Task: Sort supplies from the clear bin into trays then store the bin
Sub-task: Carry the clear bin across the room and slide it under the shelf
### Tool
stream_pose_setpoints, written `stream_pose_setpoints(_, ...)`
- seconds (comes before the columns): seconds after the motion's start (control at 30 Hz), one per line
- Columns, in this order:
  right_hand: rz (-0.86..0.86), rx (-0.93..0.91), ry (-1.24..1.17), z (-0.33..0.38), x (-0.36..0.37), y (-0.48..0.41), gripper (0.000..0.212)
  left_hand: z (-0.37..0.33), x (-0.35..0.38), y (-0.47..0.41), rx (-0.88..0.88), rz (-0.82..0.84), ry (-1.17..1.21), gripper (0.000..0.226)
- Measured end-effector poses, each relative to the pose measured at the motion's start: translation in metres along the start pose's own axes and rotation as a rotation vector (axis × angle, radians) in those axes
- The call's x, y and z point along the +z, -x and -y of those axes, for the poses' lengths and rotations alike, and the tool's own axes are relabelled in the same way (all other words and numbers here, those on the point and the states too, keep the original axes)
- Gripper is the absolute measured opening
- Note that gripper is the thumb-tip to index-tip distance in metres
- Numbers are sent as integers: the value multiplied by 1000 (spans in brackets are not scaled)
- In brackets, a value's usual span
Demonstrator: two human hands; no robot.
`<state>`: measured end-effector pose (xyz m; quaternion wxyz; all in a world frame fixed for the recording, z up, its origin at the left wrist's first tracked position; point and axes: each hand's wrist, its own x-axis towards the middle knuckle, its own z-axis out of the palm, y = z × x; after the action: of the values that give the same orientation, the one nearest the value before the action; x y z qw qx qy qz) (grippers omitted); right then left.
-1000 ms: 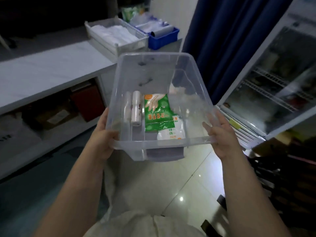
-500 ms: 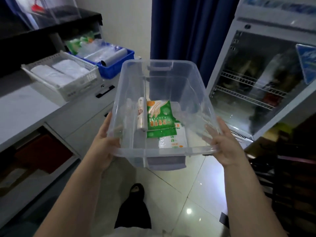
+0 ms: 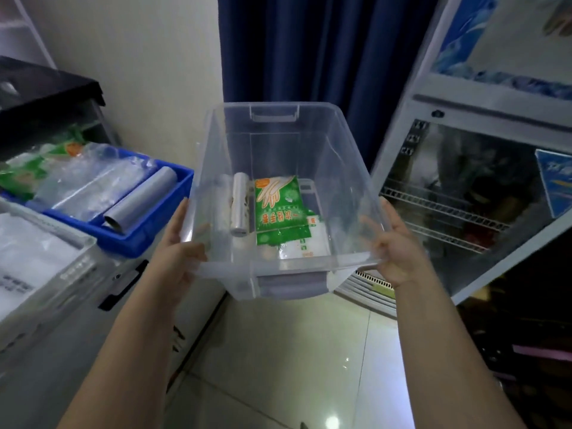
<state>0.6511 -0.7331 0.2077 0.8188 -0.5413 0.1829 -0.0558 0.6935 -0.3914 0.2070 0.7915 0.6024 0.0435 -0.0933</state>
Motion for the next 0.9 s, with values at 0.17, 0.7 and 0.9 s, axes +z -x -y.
stream_pose_setpoints(0.17, -5, 23, 71, 33, 23, -110, 90, -14, 11, -101, 53, 28, 25, 89)
stream_pose_setpoints(0.7, 405, 239, 288, 102, 134, -510, 89, -28, 61, -378, 43, -464, 181, 99)
stream_pose_setpoints(0.9, 497, 270, 279, 69, 231, -612, 86, -51, 5, -461, 76, -601, 195, 91)
